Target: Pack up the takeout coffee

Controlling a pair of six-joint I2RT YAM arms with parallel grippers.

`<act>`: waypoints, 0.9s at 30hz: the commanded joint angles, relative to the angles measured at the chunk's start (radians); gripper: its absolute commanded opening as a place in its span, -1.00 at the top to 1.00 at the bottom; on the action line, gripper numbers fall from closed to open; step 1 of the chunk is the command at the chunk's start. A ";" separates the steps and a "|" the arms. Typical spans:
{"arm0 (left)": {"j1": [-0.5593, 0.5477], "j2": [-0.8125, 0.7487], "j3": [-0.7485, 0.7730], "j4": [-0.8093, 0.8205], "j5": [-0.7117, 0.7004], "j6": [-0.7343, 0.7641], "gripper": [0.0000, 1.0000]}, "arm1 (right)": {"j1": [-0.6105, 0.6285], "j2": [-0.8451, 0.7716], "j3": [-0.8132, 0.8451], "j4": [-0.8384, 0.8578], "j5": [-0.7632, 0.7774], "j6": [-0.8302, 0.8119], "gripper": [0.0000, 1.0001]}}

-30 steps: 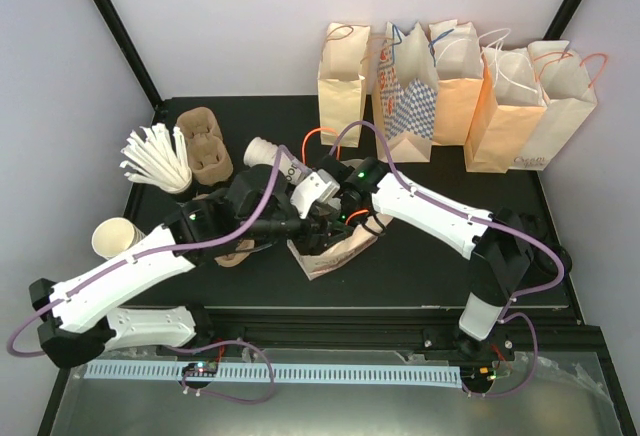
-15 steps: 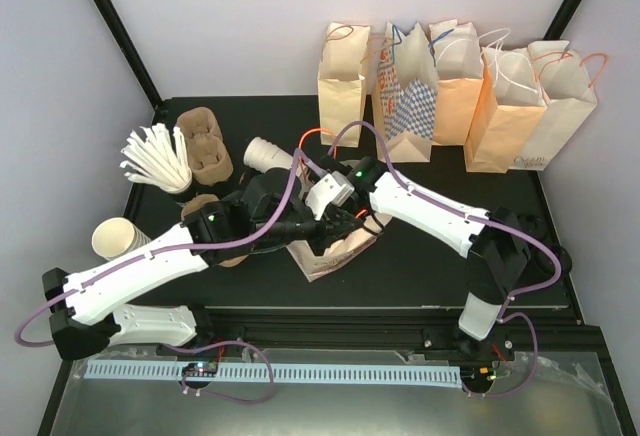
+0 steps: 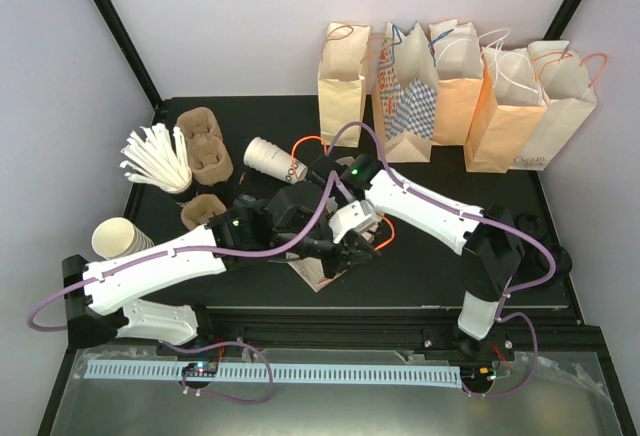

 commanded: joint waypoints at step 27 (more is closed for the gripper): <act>-0.098 0.160 0.150 -0.163 0.076 0.156 0.97 | 0.000 0.068 0.185 -0.169 -0.027 -0.002 0.23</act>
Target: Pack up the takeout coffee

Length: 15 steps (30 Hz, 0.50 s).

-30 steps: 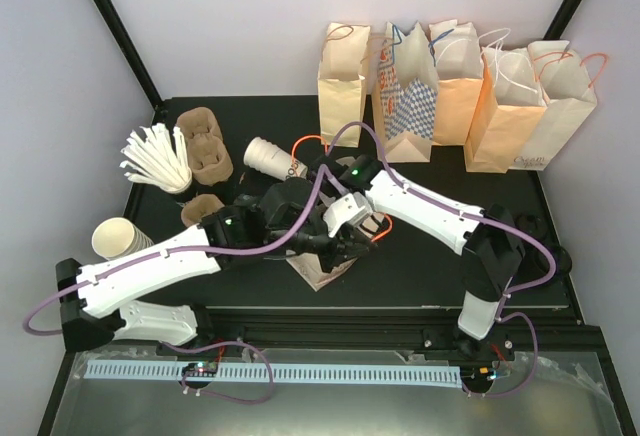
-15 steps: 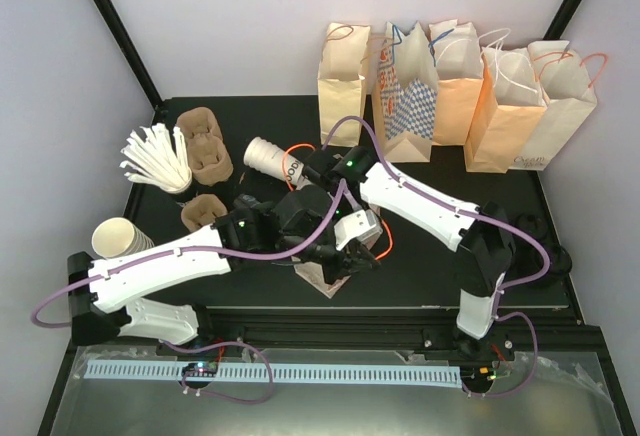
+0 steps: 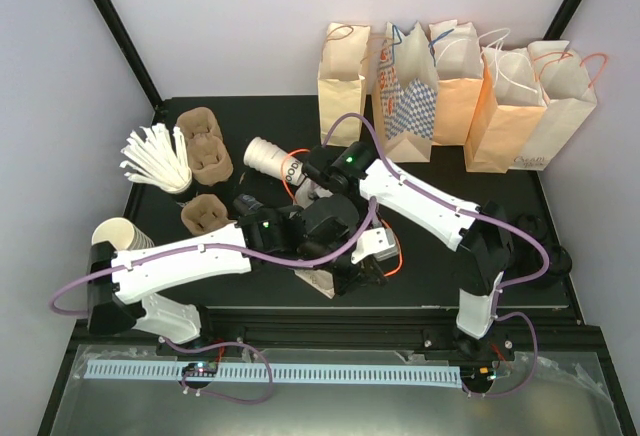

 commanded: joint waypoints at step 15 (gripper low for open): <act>-0.008 -0.136 0.123 0.024 -0.216 -0.104 -0.15 | 0.002 -0.173 -0.408 0.363 0.016 0.014 0.25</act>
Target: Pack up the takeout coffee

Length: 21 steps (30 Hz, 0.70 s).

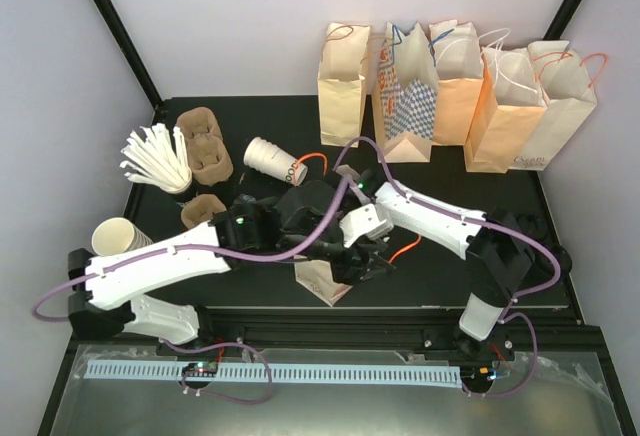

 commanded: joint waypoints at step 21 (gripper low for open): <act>0.314 -0.269 0.036 -0.476 -0.464 -0.276 -0.65 | 0.029 -0.120 -0.160 0.244 0.086 -0.036 0.25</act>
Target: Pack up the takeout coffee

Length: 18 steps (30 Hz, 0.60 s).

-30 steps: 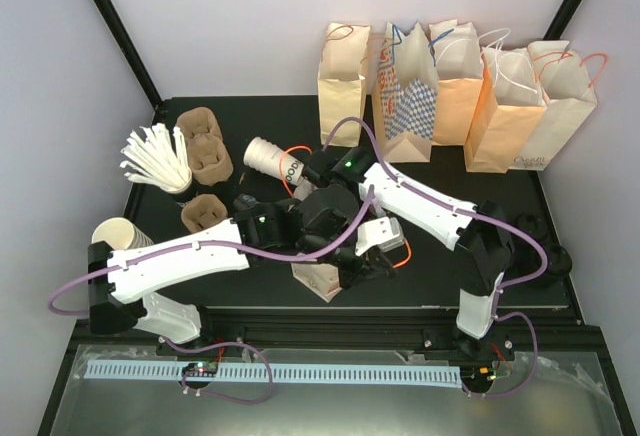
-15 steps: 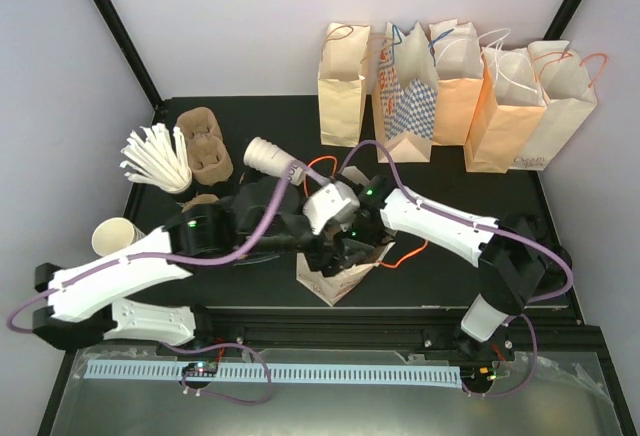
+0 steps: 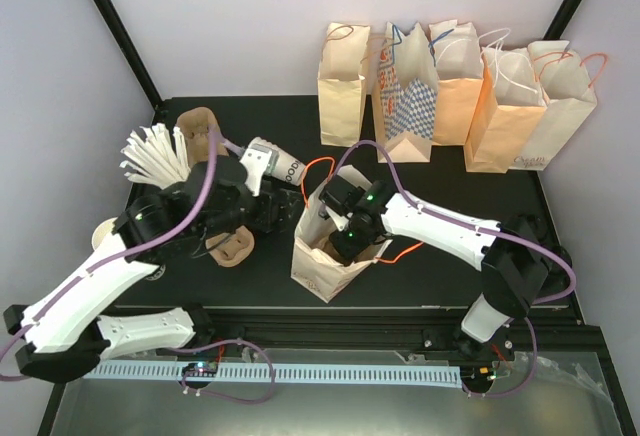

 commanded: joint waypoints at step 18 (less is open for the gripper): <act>0.126 0.232 -0.006 -0.129 0.219 0.080 0.94 | 0.042 0.017 -0.018 0.061 0.124 -0.041 0.25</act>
